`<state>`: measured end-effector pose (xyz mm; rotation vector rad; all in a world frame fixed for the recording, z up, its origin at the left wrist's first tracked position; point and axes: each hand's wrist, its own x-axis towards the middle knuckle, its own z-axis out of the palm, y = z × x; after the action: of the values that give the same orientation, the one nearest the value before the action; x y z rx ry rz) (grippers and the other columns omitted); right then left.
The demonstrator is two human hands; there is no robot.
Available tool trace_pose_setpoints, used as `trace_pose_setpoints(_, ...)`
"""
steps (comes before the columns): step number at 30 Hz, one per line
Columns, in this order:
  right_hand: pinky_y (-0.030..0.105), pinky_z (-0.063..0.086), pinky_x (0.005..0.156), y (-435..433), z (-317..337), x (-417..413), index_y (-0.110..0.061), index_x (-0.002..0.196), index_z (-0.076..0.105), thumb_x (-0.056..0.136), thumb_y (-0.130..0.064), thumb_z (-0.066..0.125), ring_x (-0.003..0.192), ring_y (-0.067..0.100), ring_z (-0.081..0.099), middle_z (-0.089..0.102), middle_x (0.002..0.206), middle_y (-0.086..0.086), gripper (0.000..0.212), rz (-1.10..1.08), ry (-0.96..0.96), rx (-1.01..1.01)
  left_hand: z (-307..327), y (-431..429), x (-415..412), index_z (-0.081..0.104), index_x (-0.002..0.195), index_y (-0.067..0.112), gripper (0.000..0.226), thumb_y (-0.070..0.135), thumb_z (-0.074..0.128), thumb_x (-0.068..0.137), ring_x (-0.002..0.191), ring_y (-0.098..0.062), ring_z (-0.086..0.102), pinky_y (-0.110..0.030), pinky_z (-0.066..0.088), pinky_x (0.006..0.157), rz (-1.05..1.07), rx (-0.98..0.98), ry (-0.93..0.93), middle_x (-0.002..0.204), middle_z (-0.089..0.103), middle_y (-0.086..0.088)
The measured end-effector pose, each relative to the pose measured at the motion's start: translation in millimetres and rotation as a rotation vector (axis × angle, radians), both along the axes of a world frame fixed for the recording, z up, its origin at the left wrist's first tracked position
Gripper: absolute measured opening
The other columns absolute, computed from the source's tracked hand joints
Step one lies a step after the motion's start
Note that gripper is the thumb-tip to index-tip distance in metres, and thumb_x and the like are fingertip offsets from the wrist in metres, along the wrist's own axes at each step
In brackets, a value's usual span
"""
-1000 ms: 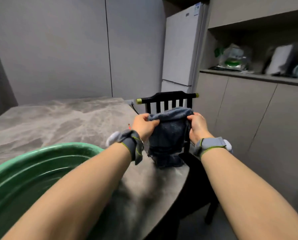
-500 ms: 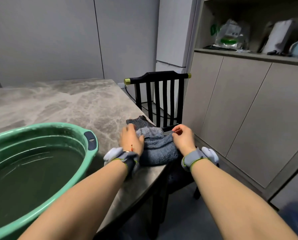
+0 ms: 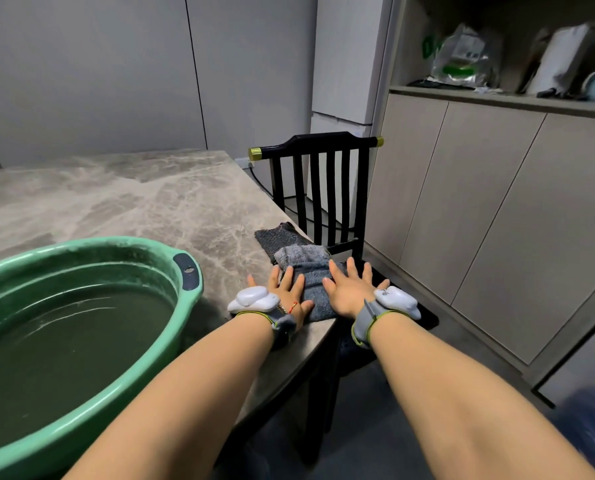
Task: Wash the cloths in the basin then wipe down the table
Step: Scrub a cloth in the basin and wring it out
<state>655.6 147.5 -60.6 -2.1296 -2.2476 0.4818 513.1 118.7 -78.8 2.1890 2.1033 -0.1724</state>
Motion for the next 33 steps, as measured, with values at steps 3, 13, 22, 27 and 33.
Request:
trace_pose_setpoints(3,0.061,0.001,0.112,-7,19,-18,-0.038,0.149,0.006,0.1,-0.044,0.02,0.147,0.03,-0.008,-0.002,0.16,0.002,0.052,-0.016,0.068,0.173,26,2,-5,0.0,0.152,0.024,0.062,0.046,0.024,0.099,0.148,-0.022,-0.013,-0.068,-0.006,0.108,-0.018,0.099,0.015,0.16,-0.01,0.002)
trace_pose_setpoints(13,0.056,0.013,0.112,-35,110,-183,-0.031,0.147,0.02,0.098,-0.044,0.027,0.143,0.028,0.012,0.021,0.154,0.006,0.051,0.276,0.167,0.452,141,-43,-156,0.0,0.152,0.022,0.057,0.026,0.023,0.101,0.148,-0.024,-0.012,-0.066,-0.004,0.109,0.34,0.353,0.049,0.16,-0.012,-0.001)
trace_pose_setpoints(22,0.059,0.016,0.109,-137,118,-414,-0.028,0.142,0.032,0.096,-0.041,0.033,0.14,0.029,0.018,0.031,0.149,0.008,0.048,0.736,0.154,0.36,117,-172,-390,0.035,0.14,0.01,0.053,0.032,0.037,0.092,0.142,-0.035,0.018,-0.051,0.022,0.115,0.85,0.289,-0.045,0.151,0.025,-0.016)
trace_pose_setpoints(27,0.049,0.017,0.111,-182,108,-476,-0.021,0.138,0.04,0.096,-0.025,0.039,0.137,0.031,0.025,0.039,0.144,0.013,0.043,0.929,-0.1,0.268,77,-232,-452,0.046,0.134,0.011,0.048,0.037,0.048,0.093,0.133,-0.029,0.039,-0.029,0.028,0.107,0.903,0.163,-0.148,0.142,0.045,-0.012)
trace_pose_setpoints(33,0.034,0.047,0.088,-193,81,-505,-0.003,0.125,0.056,0.092,-0.013,0.049,0.12,0.031,0.055,0.058,0.128,0.016,0.035,0.969,-0.124,0.09,23,-241,-450,0.051,0.13,0.018,0.051,0.038,0.061,0.084,0.127,-0.033,0.044,-0.036,0.038,0.106,0.886,0.071,-0.273,0.138,0.045,-0.014)
